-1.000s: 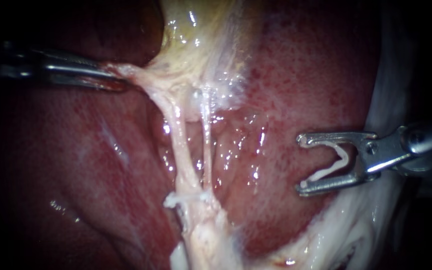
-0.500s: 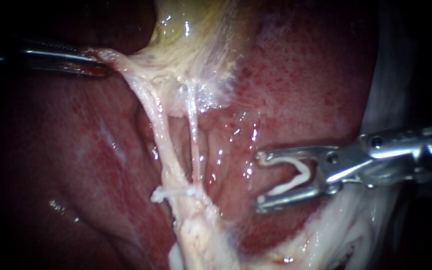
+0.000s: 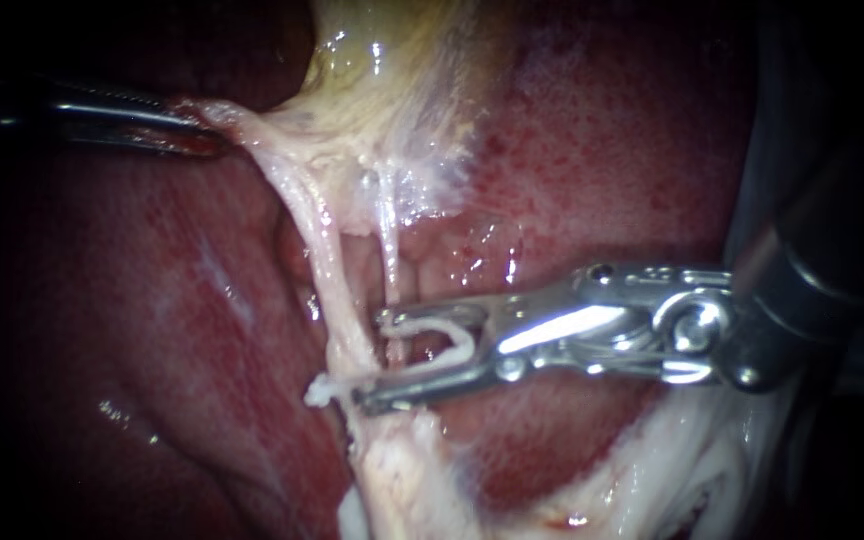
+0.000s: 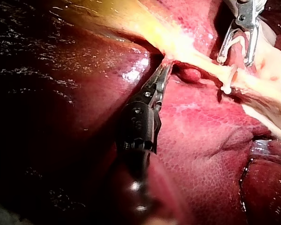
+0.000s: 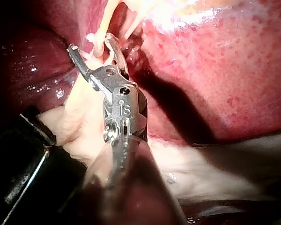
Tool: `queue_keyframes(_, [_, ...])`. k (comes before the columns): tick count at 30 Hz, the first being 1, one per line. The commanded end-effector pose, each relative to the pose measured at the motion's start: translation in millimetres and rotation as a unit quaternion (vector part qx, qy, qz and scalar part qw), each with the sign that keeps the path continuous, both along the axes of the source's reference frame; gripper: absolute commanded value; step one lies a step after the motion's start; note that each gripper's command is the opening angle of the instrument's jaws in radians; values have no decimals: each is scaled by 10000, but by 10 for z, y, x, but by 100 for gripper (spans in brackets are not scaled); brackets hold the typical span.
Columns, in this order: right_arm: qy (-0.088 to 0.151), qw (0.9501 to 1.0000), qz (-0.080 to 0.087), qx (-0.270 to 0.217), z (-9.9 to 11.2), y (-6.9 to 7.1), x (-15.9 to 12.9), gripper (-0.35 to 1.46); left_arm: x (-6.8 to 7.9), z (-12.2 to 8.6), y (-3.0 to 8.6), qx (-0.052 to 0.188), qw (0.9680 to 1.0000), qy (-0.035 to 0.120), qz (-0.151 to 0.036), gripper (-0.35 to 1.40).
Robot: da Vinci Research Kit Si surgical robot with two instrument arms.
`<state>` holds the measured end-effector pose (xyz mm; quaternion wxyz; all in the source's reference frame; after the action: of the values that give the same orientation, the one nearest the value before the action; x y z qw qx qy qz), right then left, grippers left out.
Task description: Clipping second clip left tube
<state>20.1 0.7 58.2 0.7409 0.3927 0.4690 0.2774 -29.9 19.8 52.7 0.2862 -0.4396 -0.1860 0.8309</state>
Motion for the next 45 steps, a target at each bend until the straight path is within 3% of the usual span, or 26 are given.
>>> queue_keyframes(1, [-21, 10000, 24, 65, 4, -1, 0, 50, 0, 0, 0, 1, 10000, 3, -2, -35])
queue_keyframes(9, [-104, 9993, 73, 357, 40, -8, -4, 50, 0, 1, 0, -2, 10000, 4, -3, -35])
queue_keyframes(16, [-88, 9987, 58, 501, 51, -7, -1, 50, -1, 1, -1, -4, 10000, 5, -4, -35])
queue_keyframes(23, [191, 9965, 261, 765, 51, -5, 12, 50, -1, 2, -1, -5, 10000, 6, -5, -35])
queue_keyframes(33, [370, 9943, 69, 996, 52, -5, 33, 50, -2, 4, -2, -12, 10000, 10, -8, -35])
queue_keyframes(45, [959, 9868, 9, 1307, 24, -18, 52, 50, -3, 7, -2, -18, 10000, 12, -9, -35])
